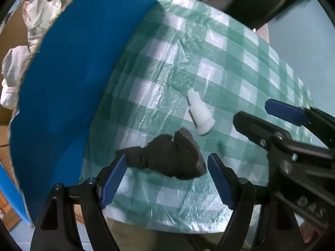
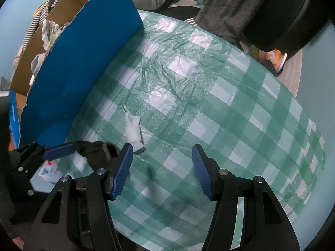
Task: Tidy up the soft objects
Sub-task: 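Move both tools back to the black sock and white bottle on the table, then grasp the white bottle with the right tool while the left tool grasps the black sock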
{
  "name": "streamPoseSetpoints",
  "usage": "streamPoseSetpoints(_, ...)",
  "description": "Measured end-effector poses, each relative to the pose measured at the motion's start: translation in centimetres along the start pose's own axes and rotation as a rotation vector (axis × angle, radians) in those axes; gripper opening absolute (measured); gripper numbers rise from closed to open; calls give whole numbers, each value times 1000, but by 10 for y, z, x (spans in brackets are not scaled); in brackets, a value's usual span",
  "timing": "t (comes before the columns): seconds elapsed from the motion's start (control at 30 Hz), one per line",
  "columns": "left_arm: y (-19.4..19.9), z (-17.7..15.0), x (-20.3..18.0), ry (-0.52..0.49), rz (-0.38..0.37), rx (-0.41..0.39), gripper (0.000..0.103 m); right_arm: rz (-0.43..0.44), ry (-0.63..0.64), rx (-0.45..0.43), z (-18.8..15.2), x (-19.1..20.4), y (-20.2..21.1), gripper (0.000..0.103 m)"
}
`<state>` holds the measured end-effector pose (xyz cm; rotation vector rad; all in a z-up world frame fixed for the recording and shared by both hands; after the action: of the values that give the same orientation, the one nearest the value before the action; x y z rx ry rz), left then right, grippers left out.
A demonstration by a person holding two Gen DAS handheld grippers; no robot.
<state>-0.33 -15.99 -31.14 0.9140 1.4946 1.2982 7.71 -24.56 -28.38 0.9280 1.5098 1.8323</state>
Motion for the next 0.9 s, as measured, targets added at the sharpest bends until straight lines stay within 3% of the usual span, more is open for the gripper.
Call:
streamPoseSetpoints(0.27, -12, 8, 20, 33, -18, 22, 80, 11, 22, 15, 9, 10, -10, 59)
streamPoseSetpoints(0.53, -11, 9, 42, 18, -41, 7, 63, 26, 37, 50, 11, 23, -29, 59)
streamPoseSetpoints(0.9, -9, 6, 62, -16, -36, 4, 60, 8, 66, 82, 12, 37, -52, 59)
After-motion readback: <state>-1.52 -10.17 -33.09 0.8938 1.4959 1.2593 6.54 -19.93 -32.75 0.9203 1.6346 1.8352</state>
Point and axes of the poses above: each gripper's, at about its wrist camera, not at the fingertips, and y roughly against the way its jaws point, x to its left, z to its top, the point moved 6 cm from there along -y, roughly the way its jaws point, and after that the axes turned 3 degrees about -z, right-handed, at the moved point
